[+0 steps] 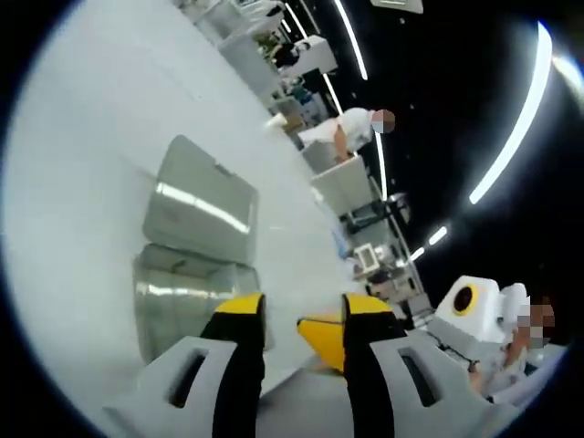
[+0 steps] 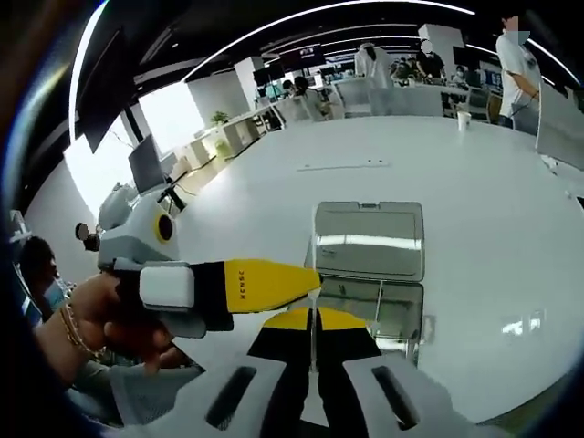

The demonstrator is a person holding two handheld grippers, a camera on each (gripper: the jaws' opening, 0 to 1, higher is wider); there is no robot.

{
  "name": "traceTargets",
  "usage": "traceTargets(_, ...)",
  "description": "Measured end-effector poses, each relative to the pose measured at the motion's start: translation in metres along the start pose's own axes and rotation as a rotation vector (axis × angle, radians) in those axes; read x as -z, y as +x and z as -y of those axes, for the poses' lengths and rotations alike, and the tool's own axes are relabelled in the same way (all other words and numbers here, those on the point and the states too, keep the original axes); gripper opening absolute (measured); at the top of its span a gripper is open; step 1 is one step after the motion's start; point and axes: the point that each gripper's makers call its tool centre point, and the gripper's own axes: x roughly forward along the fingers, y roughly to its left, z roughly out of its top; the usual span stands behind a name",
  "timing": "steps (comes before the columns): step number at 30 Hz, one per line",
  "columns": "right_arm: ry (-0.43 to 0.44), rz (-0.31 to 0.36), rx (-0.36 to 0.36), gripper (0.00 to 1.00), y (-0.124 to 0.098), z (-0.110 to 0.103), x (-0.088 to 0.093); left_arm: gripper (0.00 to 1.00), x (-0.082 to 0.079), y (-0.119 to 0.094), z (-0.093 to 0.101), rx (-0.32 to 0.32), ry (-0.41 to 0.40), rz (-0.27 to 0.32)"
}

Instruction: Insert the divider into the dual guide fixture by aligning both edges with the guide slots and pushing it downward to the bottom, including one-sided entry, uneven engagement, binding, and posture correction.

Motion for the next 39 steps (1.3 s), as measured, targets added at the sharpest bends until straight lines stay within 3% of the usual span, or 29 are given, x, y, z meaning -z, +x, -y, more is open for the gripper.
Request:
traceTargets(9,0.016,0.017,0.038,0.00,-0.001,0.005,-0.007,0.40,-0.012,-0.012,-0.006,0.024,-0.002,0.033)
traceTargets(14,0.033,0.004,0.058,0.00,0.001,0.008,-0.005,0.43,-0.020,-0.026,-0.011,0.019,0.127,0.073)
traceTargets(22,0.075,-0.027,0.104,0.00,0.003,0.014,0.002,0.44,-0.027,-0.050,-0.015,0.029,0.265,0.140)
traceTargets(24,0.086,-0.032,0.114,0.00,0.005,0.015,0.003,0.46,-0.028,-0.055,-0.015,0.028,0.335,0.155)
traceTargets(27,0.096,-0.040,0.125,0.00,0.008,0.015,0.004,0.47,-0.025,-0.063,-0.015,0.029,0.427,0.149)
traceTargets(34,0.118,-0.070,0.153,0.00,0.022,0.014,0.010,0.51,-0.020,-0.072,-0.012,0.042,0.552,0.124)
traceTargets(39,0.145,-0.091,0.165,0.00,0.032,0.012,0.016,0.53,-0.019,-0.075,-0.011,0.059,0.572,0.114)
